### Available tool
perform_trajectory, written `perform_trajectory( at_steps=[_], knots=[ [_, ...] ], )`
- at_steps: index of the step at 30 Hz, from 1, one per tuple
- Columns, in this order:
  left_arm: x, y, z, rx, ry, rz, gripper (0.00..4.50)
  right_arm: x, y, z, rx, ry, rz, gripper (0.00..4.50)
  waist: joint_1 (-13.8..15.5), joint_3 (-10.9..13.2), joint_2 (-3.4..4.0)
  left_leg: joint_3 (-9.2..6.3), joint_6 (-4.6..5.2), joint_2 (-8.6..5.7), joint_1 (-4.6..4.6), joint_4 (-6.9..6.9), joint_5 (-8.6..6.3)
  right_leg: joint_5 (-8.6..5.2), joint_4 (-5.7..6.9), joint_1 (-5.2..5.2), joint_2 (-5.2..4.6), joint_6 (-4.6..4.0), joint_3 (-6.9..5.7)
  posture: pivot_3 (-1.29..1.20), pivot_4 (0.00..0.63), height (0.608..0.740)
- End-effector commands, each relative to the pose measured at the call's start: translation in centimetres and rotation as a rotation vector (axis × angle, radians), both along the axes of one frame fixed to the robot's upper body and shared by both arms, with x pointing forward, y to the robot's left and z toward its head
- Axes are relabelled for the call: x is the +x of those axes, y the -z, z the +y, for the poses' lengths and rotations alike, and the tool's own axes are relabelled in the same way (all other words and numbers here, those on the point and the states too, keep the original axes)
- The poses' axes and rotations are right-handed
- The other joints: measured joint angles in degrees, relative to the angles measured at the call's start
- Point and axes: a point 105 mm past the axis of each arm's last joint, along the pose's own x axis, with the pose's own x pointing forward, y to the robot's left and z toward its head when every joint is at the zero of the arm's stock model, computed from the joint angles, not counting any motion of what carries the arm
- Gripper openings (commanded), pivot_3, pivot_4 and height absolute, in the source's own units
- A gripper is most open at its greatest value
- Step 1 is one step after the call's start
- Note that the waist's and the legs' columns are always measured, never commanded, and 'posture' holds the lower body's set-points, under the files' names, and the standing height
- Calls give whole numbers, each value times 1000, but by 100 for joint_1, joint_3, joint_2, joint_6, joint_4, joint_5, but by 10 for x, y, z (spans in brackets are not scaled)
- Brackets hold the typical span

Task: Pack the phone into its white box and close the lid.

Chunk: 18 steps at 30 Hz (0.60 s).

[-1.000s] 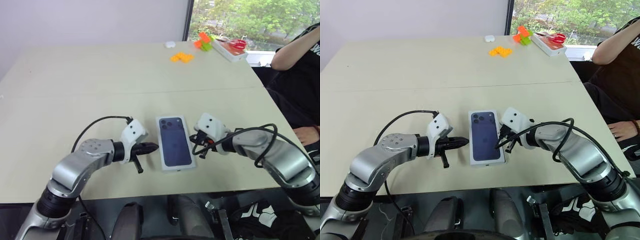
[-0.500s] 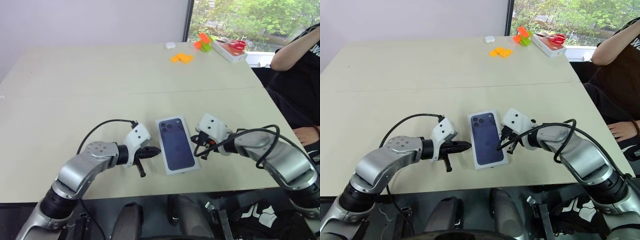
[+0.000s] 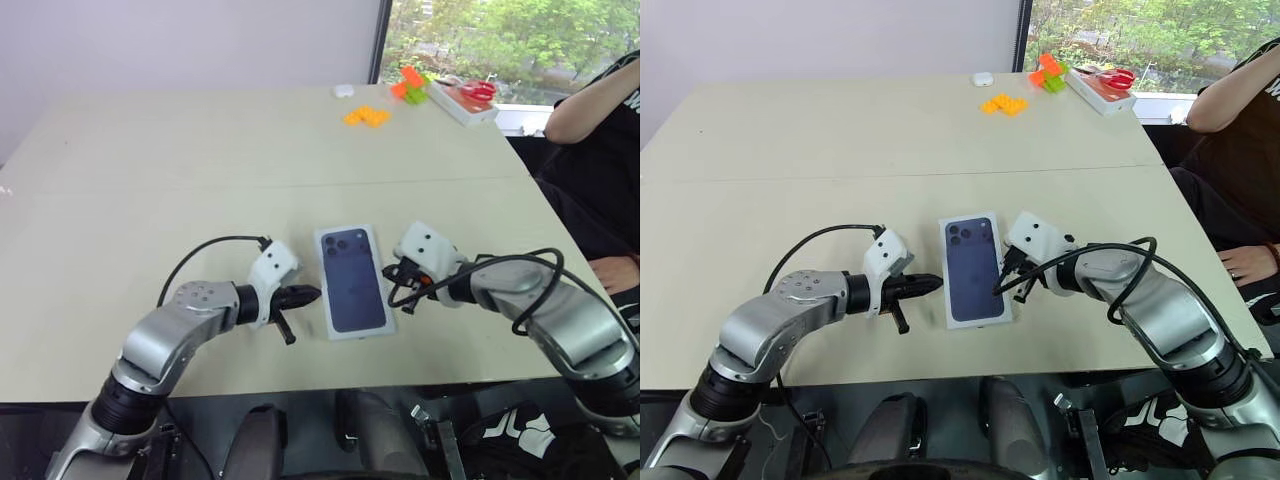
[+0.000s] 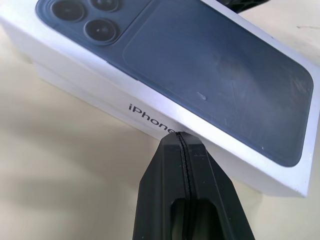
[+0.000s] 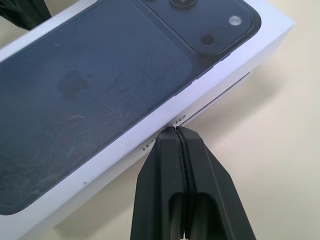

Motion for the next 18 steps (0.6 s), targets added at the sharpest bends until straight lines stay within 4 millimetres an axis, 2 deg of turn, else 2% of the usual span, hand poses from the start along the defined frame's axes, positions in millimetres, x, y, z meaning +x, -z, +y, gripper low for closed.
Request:
perform_trajectory(
  at_steps=[1,18],
  knots=[
    [-1,-22,-13,-80,50,-63,0,-9,-11,21,62,-109,-5,30,5,0,0,0,0,0,0,0,0,0,0,0,0,0,0,0,150,740],
    [7,-23,-15,-155,-11,-1,0,0,-5,17,91,-48,25,30,15,0,0,0,0,-1,0,0,0,3,-1,0,-1,2,0,0,150,740]
  ],
)
